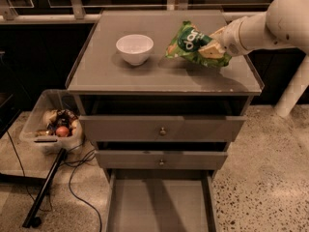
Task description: Pick green rice chip bag from bottom drawer and place on counter
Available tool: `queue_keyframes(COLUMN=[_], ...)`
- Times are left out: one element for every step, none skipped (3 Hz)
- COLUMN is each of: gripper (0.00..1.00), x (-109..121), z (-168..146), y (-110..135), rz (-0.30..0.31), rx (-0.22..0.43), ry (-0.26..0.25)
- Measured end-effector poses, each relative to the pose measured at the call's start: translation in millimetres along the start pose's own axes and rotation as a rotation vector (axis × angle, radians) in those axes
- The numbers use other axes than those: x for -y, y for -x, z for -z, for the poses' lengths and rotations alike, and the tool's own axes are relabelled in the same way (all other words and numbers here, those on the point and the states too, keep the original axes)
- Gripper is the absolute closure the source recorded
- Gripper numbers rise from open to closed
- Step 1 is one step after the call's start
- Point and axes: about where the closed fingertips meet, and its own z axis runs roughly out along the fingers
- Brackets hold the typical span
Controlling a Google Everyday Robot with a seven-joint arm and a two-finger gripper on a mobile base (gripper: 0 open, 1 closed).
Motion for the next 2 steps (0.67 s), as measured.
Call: queue_keyframes(gripper=[1.0, 0.92], x=[-2.5, -6.3], z=[-9.5, -15.6], y=[-13.3, -24.2], rz=[-0.009, -0.013], rx=[-0.011, -0.018], ry=[0.016, 0.036])
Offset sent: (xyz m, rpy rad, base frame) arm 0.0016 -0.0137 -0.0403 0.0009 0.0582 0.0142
